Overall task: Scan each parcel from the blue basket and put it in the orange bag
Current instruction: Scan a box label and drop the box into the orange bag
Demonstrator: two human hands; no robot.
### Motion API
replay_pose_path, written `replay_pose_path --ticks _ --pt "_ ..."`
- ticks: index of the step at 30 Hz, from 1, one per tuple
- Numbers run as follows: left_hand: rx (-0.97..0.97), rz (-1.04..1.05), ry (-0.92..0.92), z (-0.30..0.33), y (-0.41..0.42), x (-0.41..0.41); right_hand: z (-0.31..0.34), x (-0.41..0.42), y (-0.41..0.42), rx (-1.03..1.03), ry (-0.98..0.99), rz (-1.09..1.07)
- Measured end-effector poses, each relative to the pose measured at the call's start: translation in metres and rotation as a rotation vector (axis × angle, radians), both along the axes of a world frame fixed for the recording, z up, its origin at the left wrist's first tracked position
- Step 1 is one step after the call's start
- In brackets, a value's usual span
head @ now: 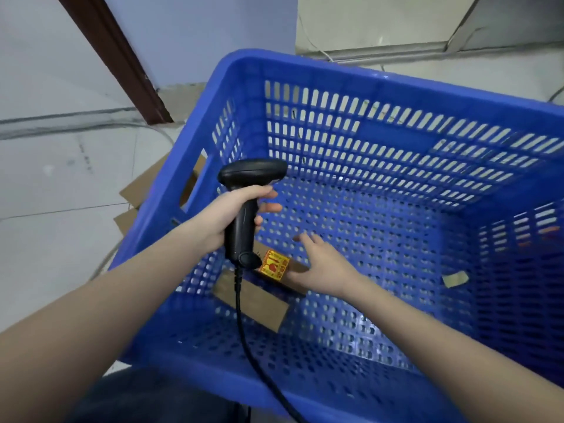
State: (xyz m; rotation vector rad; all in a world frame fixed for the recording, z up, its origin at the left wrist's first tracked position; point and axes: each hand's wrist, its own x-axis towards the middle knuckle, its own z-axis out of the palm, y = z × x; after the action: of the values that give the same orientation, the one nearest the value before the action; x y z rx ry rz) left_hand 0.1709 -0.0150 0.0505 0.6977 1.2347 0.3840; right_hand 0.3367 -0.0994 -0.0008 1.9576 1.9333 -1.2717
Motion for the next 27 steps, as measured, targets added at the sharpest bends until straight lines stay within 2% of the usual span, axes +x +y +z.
replay_pose_path --ticks 9,14,21,27 --pt "0.011 0.008 -0.066 -0.035 0.003 0.014 -0.061 -0.023 0.004 0.020 -0.145 0.168" --pt "-0.001 -0.014 -0.085 -0.039 0.003 0.019 -0.065 -0.028 0.004 0.075 -0.125 0.187" --pt "-0.024 0.043 -0.140 -0.007 0.002 0.032 -0.006 0.011 0.015 0.094 0.050 -0.067" --pt "0.125 0.028 -0.174 0.072 0.002 0.051 0.086 0.060 0.009 0.124 0.222 -0.300"
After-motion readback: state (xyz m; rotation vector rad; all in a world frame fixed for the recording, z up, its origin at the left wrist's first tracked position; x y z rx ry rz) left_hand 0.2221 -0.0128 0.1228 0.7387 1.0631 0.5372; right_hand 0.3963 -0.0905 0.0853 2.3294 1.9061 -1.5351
